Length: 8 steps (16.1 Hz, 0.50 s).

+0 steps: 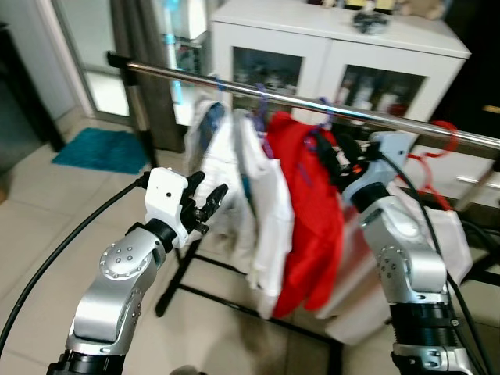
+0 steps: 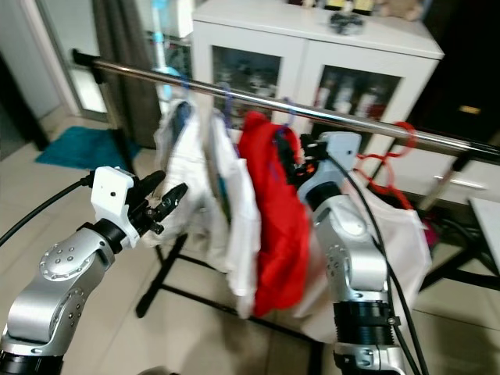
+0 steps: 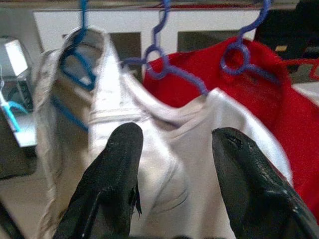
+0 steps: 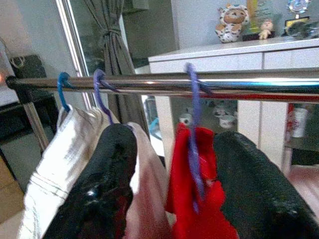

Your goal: Hang hanger

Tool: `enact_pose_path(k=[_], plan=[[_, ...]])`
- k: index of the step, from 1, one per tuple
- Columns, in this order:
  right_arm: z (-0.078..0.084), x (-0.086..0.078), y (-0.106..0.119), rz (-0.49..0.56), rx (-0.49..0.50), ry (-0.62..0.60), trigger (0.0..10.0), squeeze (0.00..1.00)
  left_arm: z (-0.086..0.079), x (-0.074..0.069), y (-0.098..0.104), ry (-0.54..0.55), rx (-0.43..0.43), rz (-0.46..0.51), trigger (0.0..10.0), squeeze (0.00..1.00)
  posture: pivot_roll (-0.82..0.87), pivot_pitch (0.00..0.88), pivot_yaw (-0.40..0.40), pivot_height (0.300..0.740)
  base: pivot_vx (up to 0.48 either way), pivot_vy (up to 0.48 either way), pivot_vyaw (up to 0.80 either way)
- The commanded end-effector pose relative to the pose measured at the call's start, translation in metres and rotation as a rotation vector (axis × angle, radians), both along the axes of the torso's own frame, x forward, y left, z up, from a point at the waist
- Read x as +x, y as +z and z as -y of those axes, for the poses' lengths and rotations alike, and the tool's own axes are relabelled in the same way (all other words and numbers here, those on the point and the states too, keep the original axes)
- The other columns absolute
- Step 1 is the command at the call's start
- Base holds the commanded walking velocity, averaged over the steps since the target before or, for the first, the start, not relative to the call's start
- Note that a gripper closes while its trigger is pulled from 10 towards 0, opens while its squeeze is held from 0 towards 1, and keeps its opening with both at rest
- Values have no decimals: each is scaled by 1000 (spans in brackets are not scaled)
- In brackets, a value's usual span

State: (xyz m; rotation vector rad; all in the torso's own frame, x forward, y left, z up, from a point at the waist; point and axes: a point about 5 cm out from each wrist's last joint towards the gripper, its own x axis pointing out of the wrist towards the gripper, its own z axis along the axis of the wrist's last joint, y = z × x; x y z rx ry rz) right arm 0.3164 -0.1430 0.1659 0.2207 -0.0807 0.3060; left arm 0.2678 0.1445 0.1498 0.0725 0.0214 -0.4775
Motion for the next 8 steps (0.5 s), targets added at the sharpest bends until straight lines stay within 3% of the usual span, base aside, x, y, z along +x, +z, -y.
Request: enact_pose_path(k=[1,8], plan=[[4,-3,2,-2,-20,-17,10000,1000,4,1,0,-3,6,5,10000,0,29,0,-33,740,0,-371,0],[1,-2,-2,-40,-69,-32,10000,1000,2,0,-2,-2,37,4,10000,0,39,0,-42,740,0,-367,0]])
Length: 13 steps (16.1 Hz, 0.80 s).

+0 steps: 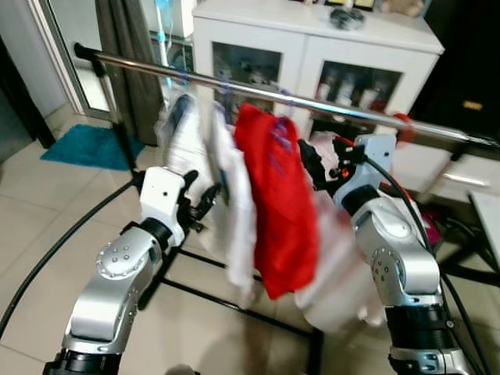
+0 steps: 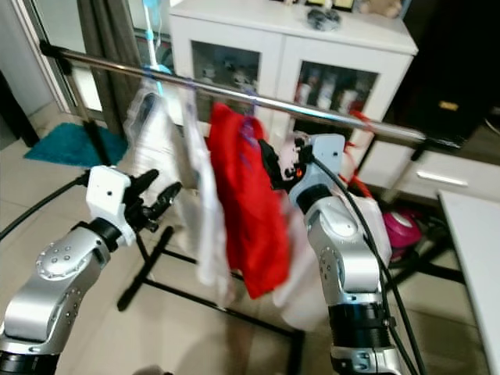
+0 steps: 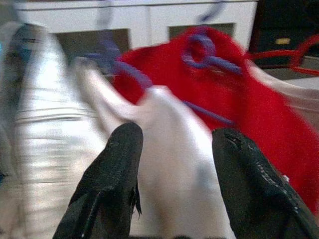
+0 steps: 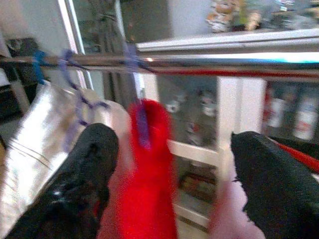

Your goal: Hang hanger

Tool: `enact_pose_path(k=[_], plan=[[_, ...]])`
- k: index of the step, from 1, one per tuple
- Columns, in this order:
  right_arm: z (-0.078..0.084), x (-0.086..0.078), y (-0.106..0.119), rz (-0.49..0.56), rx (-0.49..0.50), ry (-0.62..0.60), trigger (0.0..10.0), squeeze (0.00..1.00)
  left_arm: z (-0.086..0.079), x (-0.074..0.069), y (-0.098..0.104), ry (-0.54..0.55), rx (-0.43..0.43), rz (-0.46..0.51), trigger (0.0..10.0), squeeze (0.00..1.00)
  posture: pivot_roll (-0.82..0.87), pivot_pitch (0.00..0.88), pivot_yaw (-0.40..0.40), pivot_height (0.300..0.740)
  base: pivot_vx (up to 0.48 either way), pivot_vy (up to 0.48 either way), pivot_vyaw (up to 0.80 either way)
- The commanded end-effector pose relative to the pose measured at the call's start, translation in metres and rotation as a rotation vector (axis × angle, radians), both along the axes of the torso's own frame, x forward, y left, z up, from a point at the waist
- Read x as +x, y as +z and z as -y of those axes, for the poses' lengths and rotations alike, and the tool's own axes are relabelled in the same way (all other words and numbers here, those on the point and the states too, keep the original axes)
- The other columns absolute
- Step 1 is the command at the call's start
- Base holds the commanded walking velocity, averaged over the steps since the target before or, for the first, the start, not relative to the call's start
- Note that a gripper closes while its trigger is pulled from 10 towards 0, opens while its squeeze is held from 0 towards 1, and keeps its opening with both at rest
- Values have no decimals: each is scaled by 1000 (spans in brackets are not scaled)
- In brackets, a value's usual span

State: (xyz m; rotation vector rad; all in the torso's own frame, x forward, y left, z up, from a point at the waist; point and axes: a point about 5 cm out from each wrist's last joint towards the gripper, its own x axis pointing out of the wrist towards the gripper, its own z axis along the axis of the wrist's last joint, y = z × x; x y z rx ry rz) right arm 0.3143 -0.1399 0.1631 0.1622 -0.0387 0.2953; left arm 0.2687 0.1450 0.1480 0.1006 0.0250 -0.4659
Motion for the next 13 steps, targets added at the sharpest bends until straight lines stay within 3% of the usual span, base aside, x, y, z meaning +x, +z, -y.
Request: enact_pose_path(k=[1,9,13], plan=[[6,1,0,-12,-18,-35,10000,1000,3,-1,-1,-15,15,0,10000,0,38,0,-41,740,0,0,0],[24,22,-3,-81,-147,-190,10000,1000,8,-3,-1,-131,38,-16,10000,0,44,0,-43,740,0,0,0],[43,27,-1,-98,-199,-273,10000,1000,7,-7,-2,-196,53,-41,10000,0,46,0,-49,740,0,0,0]])
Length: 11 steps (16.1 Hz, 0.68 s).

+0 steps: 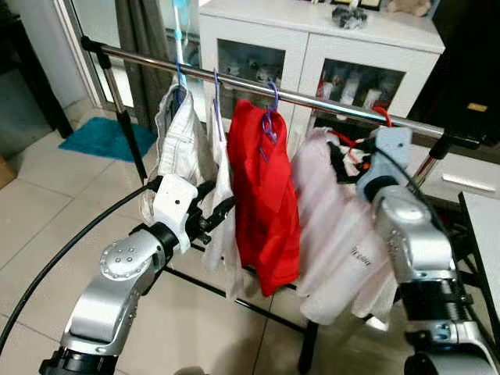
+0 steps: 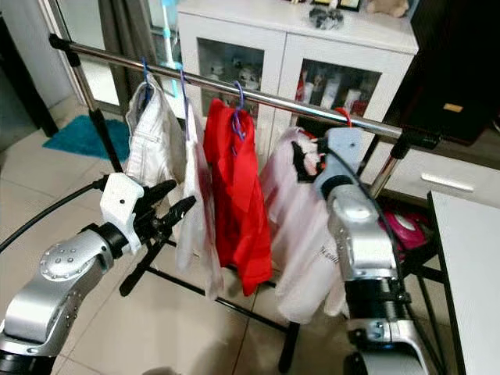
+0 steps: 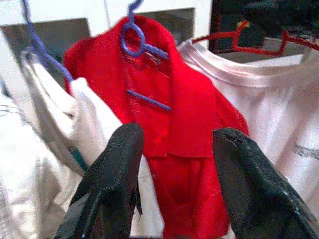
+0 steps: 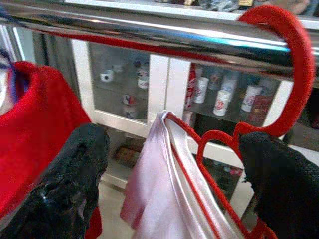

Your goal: Hang hanger

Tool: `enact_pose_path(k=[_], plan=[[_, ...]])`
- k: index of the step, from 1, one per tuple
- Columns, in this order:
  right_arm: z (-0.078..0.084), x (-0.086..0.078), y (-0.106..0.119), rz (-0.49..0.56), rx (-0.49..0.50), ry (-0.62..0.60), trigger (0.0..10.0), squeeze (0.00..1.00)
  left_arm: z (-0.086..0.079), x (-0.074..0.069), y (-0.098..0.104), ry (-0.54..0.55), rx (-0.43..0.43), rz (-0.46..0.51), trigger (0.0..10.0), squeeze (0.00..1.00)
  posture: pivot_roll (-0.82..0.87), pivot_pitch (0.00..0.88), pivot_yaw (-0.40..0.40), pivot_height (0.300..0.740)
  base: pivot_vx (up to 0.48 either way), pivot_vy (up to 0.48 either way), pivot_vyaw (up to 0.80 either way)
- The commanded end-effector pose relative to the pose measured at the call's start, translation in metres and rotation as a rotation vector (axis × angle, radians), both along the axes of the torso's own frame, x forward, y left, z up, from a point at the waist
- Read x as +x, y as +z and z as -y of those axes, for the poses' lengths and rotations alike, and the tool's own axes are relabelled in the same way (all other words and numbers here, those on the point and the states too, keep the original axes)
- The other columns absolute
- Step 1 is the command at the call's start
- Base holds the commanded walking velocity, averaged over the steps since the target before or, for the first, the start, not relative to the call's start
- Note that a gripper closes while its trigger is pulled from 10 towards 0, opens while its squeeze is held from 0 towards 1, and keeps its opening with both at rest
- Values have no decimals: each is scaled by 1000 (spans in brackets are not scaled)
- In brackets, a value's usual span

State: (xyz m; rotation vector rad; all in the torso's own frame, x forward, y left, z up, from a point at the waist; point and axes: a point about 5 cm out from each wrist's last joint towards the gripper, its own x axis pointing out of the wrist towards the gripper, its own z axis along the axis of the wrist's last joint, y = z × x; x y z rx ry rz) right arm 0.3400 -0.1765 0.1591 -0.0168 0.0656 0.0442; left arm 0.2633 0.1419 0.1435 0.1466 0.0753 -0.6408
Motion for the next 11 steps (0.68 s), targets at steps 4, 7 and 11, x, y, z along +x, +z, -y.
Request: enact_pose_path(k=[4,7,11], plan=[[20,-12,3,-53,72,96,10000,933,8,-9,7,-146,-21,-13,10000,0,44,0,-49,740,0,0,0],[28,-22,-1,-101,42,213,10000,0,10,-10,10,-208,-32,-15,10000,0,38,0,-41,740,0,0,0],[43,-13,2,-130,12,93,10000,0,14,-12,11,-255,-39,-26,10000,0,30,0,-34,740,0,0,0]])
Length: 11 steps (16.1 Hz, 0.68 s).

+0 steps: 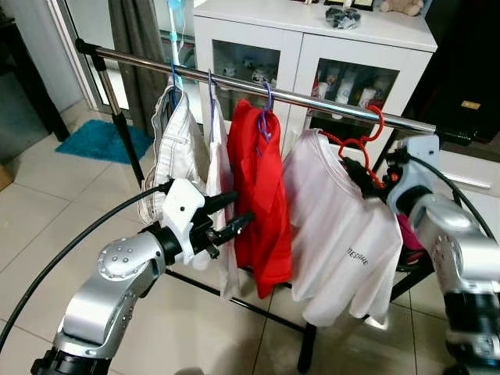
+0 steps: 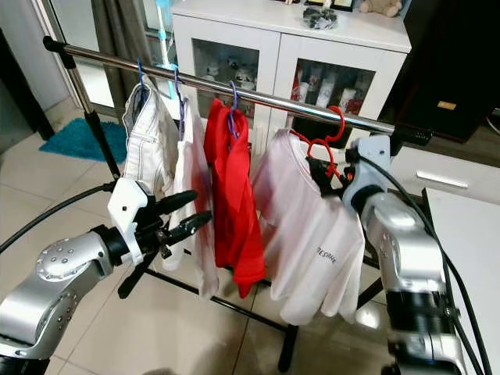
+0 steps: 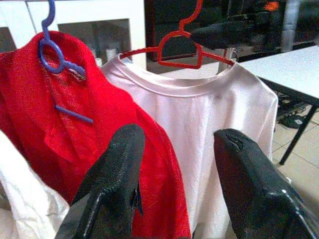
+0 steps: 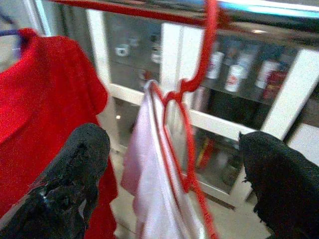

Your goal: Hang hanger

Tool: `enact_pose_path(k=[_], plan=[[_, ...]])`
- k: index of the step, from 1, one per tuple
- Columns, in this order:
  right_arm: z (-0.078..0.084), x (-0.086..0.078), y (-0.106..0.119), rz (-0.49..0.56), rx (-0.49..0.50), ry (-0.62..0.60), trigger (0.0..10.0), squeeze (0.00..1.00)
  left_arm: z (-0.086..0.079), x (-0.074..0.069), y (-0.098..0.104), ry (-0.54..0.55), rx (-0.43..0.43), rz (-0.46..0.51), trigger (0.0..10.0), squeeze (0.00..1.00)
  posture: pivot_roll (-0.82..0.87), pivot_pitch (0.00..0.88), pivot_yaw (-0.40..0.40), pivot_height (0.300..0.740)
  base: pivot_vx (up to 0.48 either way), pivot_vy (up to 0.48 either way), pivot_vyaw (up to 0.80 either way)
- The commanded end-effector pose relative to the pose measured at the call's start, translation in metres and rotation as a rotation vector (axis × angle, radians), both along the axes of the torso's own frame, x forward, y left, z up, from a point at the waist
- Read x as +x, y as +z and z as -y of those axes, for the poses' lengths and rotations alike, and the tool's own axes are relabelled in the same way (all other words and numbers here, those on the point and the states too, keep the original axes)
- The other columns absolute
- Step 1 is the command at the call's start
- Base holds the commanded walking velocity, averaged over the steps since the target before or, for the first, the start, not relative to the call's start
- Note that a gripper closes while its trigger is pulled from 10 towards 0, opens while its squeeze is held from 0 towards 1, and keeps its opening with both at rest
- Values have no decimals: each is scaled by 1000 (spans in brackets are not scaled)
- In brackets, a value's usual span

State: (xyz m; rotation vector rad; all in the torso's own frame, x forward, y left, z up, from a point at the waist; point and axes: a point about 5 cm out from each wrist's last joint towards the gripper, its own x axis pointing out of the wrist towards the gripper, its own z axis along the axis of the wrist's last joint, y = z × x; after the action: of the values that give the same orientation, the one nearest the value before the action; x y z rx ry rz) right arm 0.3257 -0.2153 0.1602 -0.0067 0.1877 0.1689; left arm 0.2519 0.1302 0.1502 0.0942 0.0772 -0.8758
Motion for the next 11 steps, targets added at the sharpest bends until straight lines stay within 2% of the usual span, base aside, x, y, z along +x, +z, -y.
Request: enact_pose_path(k=[1,4,5,6,7,11], plan=[[1,6,-1,-14,11,-30,10000,0,2,-1,4,-25,11,13,10000,0,30,0,-34,740,0,0,0],[-6,20,-4,-38,8,5,10000,0,2,0,5,-26,13,15,10000,0,41,0,-42,740,0,0,0],[-5,24,-4,-51,7,5,4588,0,1,-1,5,-25,14,15,10000,0,44,0,-46,740,0,0,0],[-3,28,-4,-61,11,-2,2588,0,0,-1,5,-23,15,14,10000,0,46,0,-49,740,0,0,0],[2,31,-4,-79,1,-11,0,0,0,-2,4,-21,17,12,10000,0,48,0,-52,740,0,0,0],[7,34,-7,-119,-6,13,0,0,0,-3,3,-26,22,5,10000,0,48,0,-54,740,0,0,0]])
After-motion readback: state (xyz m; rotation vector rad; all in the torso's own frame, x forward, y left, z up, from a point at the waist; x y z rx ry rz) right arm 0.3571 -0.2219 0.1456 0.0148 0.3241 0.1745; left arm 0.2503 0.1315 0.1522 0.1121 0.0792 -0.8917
